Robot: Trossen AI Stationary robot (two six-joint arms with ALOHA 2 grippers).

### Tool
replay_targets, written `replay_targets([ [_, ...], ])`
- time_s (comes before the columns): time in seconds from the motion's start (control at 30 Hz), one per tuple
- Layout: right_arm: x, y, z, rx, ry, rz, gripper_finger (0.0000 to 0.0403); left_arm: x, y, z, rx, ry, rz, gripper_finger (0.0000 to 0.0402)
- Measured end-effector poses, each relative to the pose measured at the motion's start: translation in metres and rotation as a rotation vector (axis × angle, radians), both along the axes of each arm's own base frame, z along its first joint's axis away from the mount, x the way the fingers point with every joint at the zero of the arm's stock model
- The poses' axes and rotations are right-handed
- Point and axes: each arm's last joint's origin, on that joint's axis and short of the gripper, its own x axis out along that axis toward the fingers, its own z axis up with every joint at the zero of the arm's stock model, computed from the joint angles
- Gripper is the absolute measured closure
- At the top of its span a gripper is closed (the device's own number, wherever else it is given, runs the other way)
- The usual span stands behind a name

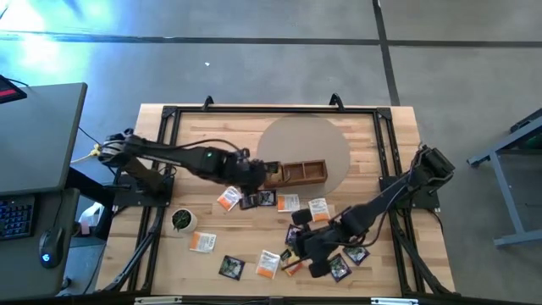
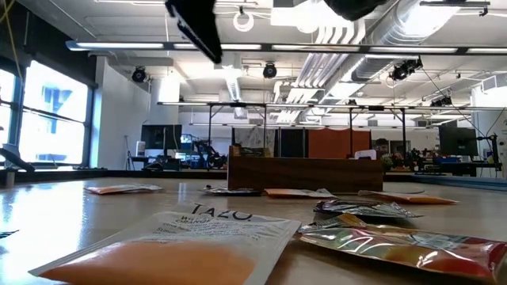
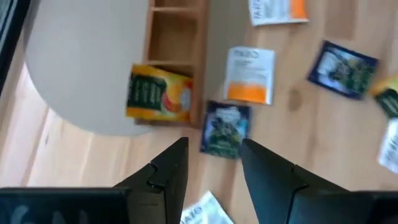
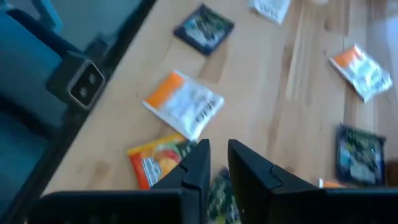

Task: Pick & Place Tea
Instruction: Put the yellow tea bag into the left section of the wooden organizer

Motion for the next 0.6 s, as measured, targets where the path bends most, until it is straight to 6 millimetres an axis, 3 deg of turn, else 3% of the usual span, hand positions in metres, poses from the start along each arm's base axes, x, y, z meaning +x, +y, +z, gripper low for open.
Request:
replay_targets([
  [0.1, 0.006, 0.01, -0.008, 0.016, -0.035, 0.029, 0.0332, -0.018, -0.013, 0.003, -0.008, 0.003, 0.005, 0.0257],
  [0.3, 0.021, 0.025, -0.046, 0.096, 0.018, 0.051, 0.0296, -0.033, -0.036, -0.004, -0.004, -0.017, 0.016, 0.0257],
  [0.43, 0.026, 0.02, -0.075, 0.042, 0.104, -0.001, 0.0276, -0.036, -0.048, -0.011, -0.011, -0.017, 0.006, 0.0257],
  [0.6, 0.037, 0.005, -0.084, -0.052, 0.086, -0.038, 0.0261, -0.036, -0.054, -0.013, -0.012, -0.026, -0.004, 0.0257],
])
